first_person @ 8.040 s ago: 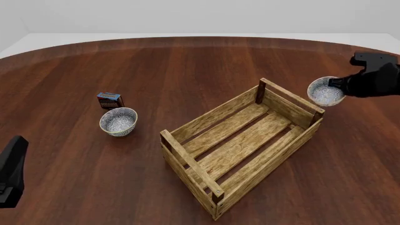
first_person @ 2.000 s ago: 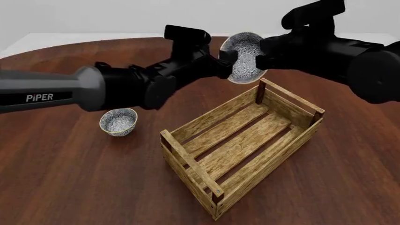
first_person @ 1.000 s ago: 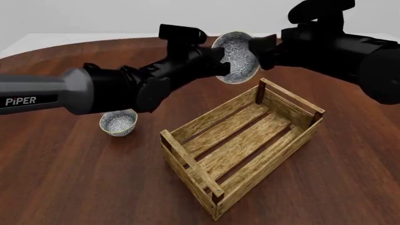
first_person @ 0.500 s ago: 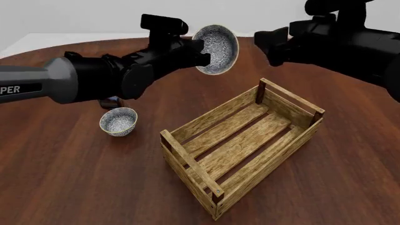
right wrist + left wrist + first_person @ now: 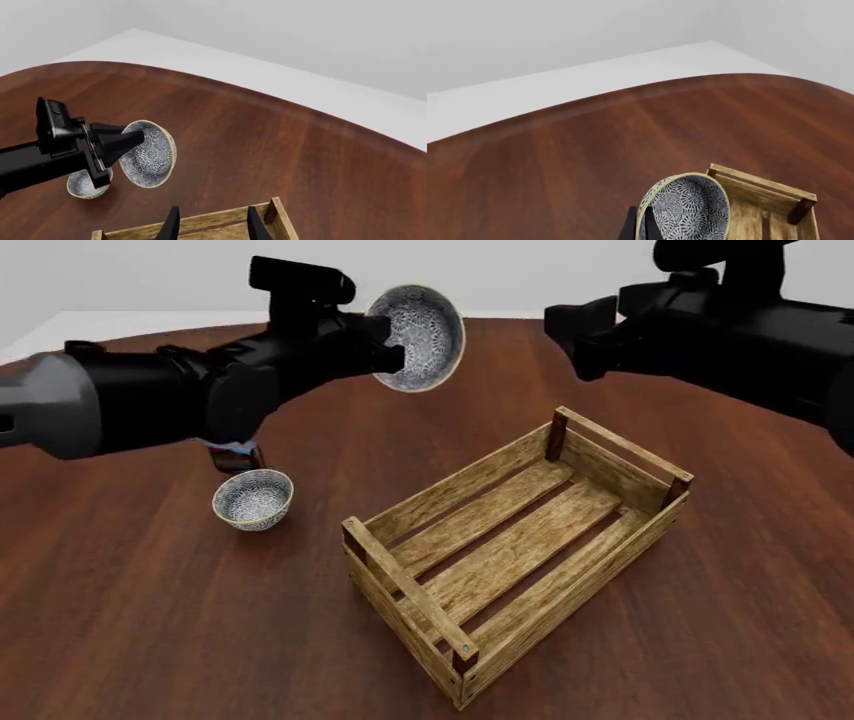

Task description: Stack the right bowl on the left bowl and place them in the tray.

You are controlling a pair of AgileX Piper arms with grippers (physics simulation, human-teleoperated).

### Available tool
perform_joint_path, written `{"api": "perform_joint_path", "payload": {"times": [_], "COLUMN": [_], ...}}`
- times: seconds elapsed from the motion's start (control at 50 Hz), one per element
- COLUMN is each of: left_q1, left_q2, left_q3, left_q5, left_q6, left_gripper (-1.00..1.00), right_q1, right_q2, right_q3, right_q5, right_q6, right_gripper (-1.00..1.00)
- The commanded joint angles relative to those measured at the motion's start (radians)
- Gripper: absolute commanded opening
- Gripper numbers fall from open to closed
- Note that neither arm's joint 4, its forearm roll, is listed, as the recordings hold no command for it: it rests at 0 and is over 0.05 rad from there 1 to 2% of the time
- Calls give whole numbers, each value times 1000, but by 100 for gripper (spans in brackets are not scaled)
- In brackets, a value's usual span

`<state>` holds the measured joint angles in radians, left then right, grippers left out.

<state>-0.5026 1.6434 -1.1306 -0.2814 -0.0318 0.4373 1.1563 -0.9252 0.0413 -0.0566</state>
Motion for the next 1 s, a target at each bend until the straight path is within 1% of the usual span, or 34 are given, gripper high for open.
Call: {"api": "perform_joint_path", "payload": {"times": [0.02,0.1,0.12,0.16,0.18,0.3,0.32,0.36,0.44,0.48,0.5,0.52,0.54,0.58,0.62,0.64,0.66,0.68,0.7,0.72,0.78,0.8,0.82,0.84,0.86,0.92,0.96,1.0], "left_q1": [31,55,87,97,98,122,142,134,159,163,170,156,163,157,132,138,154,166,160,157,166,172,169,177,199,188,196,193], "left_q2": [-47,-69,-53,-68,-67,-90,-94,-104,-125,-129,-130,-132,-128,-129,-127,-121,-125,-133,-139,-142,-149,-144,-152,-162,-160,-168,-189,-197], "left_q3": [25,43,28,45,41,55,60,66,80,81,78,72,59,57,50,43,47,53,57,56,60,52,56,61,58,56,59,62], "left_q5": [22,21,38,26,35,48,44,51,54,57,68,82,106,113,137,152,151,148,151,164,172,199,202,204,209,230,254,258], "left_q6": [8,12,57,84,68,79,106,100,125,124,112,78,50,50,17,15,42,55,62,48,50,1,-3,37,39,33,13,15], "left_gripper": [-100,-100,-100,-100,-100,-100,-100,-100,-100,-100,-100,-100,-100,-100,-100,-100,-100,-100,-100,-100,-100,-100,-100,-100,-100,-100,-100,-100], "right_q1": [0,0,0,1,1,2,1,2,2,2,2,2,1,1,2,2,2,2,2,1,1,1,1,2,2,2,1,2], "right_q2": [10,11,12,14,14,15,17,18,18,13,13,9,8,7,6,6,5,4,4,4,4,4,4,2,2,0,0,-1], "right_q3": [-2,-2,-2,-2,-3,-3,-3,-4,-1,0,0,1,1,0,0,0,1,1,1,1,1,1,1,1,2,3,4,4], "right_q5": [-3,-3,-4,-5,-5,-5,-6,-5,-6,-4,-4,-2,-2,-1,-1,0,0,-1,0,0,-1,-2,-1,0,0,0,0,0], "right_q6": [1,2,2,3,3,5,6,6,4,5,5,5,5,4,5,6,6,5,6,6,6,6,5,6,5,5,5,6], "right_gripper": [100,100,100,100,100,100,100,100,100,100,100,100,100,100,100,100,100,100,100,100,100,100,100,100,100,100,100,100]}}
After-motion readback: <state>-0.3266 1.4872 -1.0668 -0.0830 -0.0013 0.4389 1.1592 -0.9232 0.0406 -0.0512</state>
